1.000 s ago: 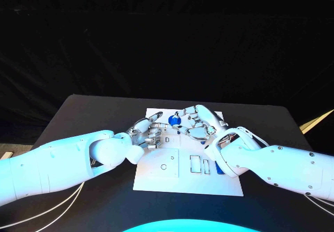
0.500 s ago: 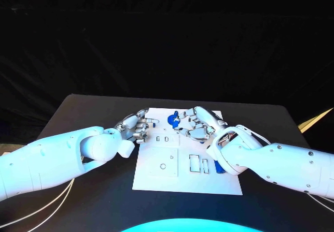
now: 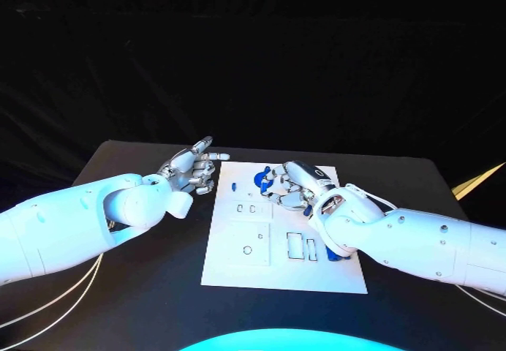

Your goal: Assemble the parts on the task board

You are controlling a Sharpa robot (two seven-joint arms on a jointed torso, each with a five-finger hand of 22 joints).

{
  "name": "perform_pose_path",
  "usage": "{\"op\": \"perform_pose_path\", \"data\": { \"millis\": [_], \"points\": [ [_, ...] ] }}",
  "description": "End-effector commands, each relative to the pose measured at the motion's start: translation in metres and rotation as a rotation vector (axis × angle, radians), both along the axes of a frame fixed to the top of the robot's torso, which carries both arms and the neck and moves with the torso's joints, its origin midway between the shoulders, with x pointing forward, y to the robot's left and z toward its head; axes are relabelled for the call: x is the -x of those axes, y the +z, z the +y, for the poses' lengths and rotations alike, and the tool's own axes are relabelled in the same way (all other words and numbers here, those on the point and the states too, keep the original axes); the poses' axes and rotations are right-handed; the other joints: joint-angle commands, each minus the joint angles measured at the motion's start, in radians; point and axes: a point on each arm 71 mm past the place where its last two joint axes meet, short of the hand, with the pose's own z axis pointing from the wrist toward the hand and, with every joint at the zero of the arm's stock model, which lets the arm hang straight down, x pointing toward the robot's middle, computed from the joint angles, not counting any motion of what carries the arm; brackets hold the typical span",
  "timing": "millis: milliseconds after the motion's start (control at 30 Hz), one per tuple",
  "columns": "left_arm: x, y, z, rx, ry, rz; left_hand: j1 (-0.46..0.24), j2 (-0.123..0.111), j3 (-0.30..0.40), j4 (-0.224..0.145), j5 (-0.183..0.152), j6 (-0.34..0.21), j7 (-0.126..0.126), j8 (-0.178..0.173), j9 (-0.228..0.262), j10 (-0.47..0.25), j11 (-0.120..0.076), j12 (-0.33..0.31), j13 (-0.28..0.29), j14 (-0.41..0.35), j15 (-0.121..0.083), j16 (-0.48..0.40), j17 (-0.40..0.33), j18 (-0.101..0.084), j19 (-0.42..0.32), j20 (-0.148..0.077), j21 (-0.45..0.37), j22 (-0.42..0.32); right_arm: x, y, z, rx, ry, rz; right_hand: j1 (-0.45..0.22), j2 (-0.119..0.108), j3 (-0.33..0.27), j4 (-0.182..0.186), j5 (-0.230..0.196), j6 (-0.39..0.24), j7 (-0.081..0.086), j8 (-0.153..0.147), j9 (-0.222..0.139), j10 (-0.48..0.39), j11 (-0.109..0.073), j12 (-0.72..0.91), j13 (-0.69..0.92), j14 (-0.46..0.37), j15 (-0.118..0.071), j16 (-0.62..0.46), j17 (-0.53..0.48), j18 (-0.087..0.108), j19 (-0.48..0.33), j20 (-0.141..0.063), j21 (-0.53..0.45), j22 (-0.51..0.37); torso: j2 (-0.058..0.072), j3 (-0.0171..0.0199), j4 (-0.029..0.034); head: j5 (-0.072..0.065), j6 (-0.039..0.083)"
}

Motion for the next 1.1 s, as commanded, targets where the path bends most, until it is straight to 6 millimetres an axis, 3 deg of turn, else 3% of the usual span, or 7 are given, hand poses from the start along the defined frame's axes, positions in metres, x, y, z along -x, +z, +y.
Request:
{"op": "perform_pose_path", "data": {
  "millis": [33, 567, 1100],
  "points": [
    [-0.001, 0.006, -0.002, 0.016, -0.008, -0.022, 0.010, -0.004, -0.013, 0.000, -0.003, -0.001, 0.009, -0.014, -0.003, -0.015, 0.000, -0.008, -0.009, 0.050, 0.009, -0.004, 0.136, 0.004, -0.016, -0.004, -0.011, -0.011, -0.002, -0.008, 0.003, 0.015, -0.009, -0.001, -0.028, 0.013, 0.047, -0.005, 0.005, 0.040, -0.003, 0.061, 0.065, 0.082, -0.015, 0.016, 0.243, 0.110, -0.011, 0.014, 0.275, -0.019, 0.073, -0.013, 0.011, 0.235, 0.001, 0.0002, -0.0014, 0.001, -0.004],
    [0.000, 0.013, -0.007, 0.035, -0.028, -0.041, 0.012, -0.004, -0.013, 0.000, -0.004, -0.001, 0.009, -0.015, -0.003, -0.015, 0.000, -0.007, -0.007, 0.050, 0.009, -0.004, 0.137, 0.004, -0.016, -0.004, -0.011, -0.009, 0.001, -0.033, 0.016, 0.050, -0.008, 0.023, -0.027, 0.012, 0.048, -0.007, 0.005, 0.041, -0.003, 0.062, 0.066, 0.082, -0.015, 0.015, 0.243, 0.110, -0.011, 0.014, 0.275, -0.018, 0.071, -0.013, 0.009, 0.234, 0.000, 0.0027, -0.0018, 0.005, -0.022],
    [0.001, 0.014, -0.008, 0.039, -0.034, -0.043, 0.030, -0.007, -0.009, -0.001, -0.003, 0.002, 0.009, -0.015, -0.004, -0.016, 0.001, -0.006, -0.006, 0.050, 0.010, -0.005, 0.136, 0.005, -0.017, -0.003, -0.012, -0.011, 0.001, -0.049, 0.020, 0.098, -0.007, 0.048, -0.027, 0.012, 0.048, -0.007, 0.005, 0.041, -0.003, 0.063, 0.066, 0.082, -0.015, 0.015, 0.243, 0.110, -0.011, 0.014, 0.275, -0.018, 0.071, -0.013, 0.008, 0.234, 0.001, 0.0036, -0.0027, 0.009, -0.030]
  ]
}}
